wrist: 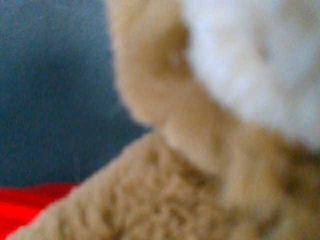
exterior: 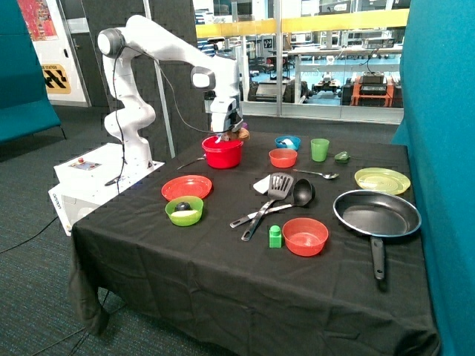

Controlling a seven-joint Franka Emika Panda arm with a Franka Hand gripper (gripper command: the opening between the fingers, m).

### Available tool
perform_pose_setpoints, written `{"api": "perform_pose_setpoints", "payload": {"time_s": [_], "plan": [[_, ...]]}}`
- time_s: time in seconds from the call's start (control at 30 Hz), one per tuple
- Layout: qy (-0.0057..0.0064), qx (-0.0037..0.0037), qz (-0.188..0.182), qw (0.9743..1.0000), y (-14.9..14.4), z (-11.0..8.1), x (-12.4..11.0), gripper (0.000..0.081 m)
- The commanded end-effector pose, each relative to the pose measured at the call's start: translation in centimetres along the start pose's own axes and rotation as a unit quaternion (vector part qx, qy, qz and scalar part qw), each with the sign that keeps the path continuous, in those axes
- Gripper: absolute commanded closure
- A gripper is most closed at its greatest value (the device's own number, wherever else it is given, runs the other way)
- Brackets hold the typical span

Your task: Hide the teddy bear in the red bowl

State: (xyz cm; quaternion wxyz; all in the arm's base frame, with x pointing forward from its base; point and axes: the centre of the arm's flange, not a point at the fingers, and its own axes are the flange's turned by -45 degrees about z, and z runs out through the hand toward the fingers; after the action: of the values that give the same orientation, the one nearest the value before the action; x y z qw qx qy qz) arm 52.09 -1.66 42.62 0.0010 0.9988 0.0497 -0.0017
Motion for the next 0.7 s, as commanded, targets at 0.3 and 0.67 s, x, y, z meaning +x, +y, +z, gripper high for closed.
{"api": "perform_pose_setpoints", "payload": {"time_s": [0.3, 0.67], "plan": [[0.0018, 0.00096, 0.001, 1.0000, -5.0, -1.4, -4.4, 0.0808], [0.0018, 0.00094, -0.009, 1.0000, -7.8, 0.1, -6.8, 0.0808]]}}
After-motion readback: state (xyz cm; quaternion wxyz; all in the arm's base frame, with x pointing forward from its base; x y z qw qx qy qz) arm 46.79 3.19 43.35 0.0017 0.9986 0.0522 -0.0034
